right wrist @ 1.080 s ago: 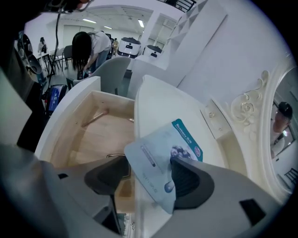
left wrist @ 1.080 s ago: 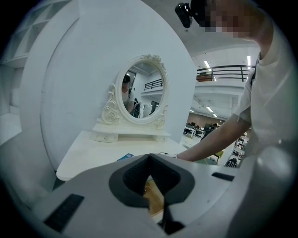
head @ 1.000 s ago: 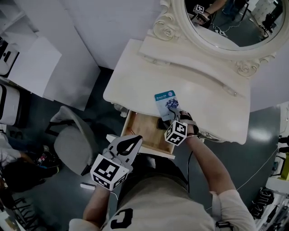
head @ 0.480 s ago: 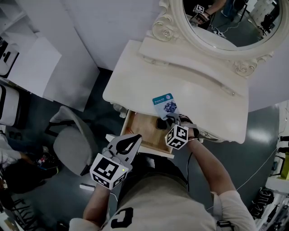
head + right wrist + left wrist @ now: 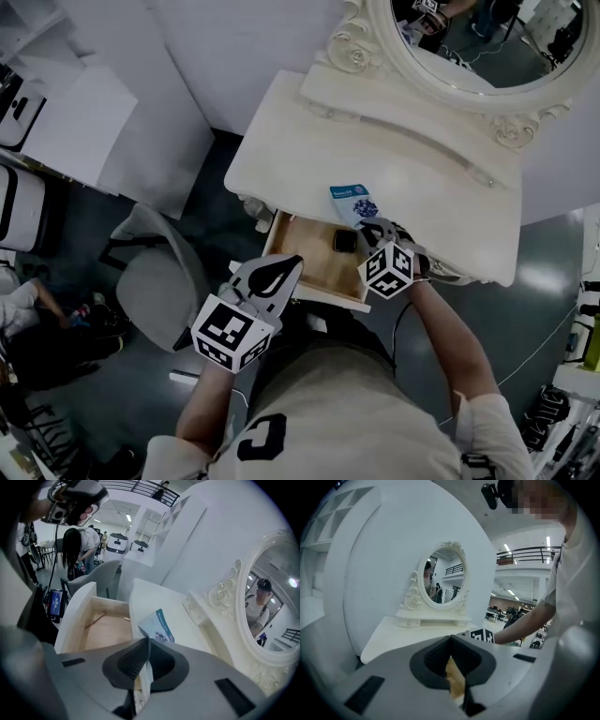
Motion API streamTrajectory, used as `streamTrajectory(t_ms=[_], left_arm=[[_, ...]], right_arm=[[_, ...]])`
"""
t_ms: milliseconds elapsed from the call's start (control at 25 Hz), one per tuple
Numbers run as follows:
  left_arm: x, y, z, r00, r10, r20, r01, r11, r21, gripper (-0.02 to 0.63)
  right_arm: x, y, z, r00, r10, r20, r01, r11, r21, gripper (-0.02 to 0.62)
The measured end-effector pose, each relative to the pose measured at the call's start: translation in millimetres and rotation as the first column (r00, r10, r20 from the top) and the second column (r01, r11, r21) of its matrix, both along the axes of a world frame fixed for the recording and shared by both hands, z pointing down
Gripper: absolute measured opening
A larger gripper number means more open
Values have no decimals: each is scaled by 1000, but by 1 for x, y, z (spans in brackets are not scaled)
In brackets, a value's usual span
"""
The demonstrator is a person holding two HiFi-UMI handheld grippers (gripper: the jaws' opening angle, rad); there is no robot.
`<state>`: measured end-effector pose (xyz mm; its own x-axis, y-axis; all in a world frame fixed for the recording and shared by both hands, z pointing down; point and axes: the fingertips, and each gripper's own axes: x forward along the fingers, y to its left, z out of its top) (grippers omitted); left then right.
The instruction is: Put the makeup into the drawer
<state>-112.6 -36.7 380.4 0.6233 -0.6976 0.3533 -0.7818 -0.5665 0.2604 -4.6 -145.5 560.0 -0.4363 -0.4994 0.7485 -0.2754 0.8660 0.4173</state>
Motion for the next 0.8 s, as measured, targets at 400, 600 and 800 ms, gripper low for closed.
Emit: streamTrajectory(t_ms=[400,600,800], left_arm=[[-19,18,-9,1000,15,-17,-14,999,33,52],[-29,28,-11,999,45,-31,-44,998,40,54],[-29,35,-5,995,85,-57,-84,996,27,54]], right_arm=[[-13,21,-50,993,66,100,-68,998,11,28],[-20,39,-75,984,105,142,-108,994,16,28],[-25,70,-94,971,133,201,-135,991,-8,28]])
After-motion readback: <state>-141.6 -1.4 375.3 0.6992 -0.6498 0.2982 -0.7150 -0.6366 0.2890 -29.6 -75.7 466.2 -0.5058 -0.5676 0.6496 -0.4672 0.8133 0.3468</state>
